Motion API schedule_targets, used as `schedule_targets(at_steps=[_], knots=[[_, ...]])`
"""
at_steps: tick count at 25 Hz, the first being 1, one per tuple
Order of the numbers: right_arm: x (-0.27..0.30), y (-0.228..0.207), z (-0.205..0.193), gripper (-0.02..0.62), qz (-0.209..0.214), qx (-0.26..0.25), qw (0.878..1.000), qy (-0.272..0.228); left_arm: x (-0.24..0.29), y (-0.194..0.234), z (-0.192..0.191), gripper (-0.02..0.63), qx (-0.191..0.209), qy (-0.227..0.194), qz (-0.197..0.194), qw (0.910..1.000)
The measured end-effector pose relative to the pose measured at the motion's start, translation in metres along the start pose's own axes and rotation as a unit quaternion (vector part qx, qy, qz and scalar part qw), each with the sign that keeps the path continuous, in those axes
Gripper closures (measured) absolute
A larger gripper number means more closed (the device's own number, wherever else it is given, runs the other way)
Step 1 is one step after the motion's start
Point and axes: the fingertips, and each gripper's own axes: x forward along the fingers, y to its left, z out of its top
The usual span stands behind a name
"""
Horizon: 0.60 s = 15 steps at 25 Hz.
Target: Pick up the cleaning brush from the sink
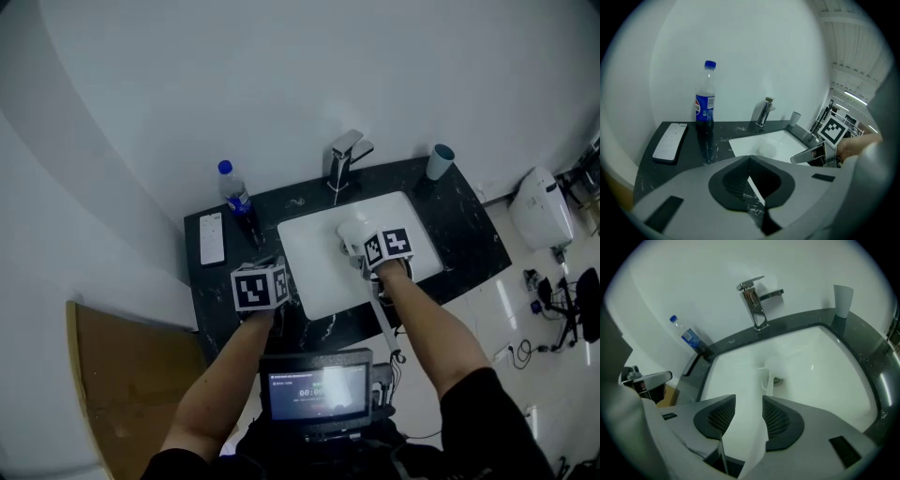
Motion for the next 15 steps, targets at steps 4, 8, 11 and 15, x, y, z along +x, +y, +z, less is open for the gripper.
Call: schedule_targets(at_steps=[4,8,11,15], knots=[[0.027,-0.017,-0.002,0.436,-0.050,0.013,0.998,0.040,0.035,0.017,-0.001,0.617,-0.003,0.028,-0.014,0.9995],[0.046,-0.029,-0.011,0.436,-0.077,0.016,0.994,0.076,0.055,0.024,-0.014,0.617,0.003,0.059,-0.014,0.9982],[0.063,-0.037,-0.021,0.436,-0.085,0.005,0.989,0.120,0.063,0.033,-0.018,0.617,0.006,0.072,-0.011,0.9973],[0.085,-0.036,-0.034,0.436,-0.073,0.007,0.983,0.168,0.068,0.041,-0.021,0.617,0.013,0.083,-0.010,0.9964]])
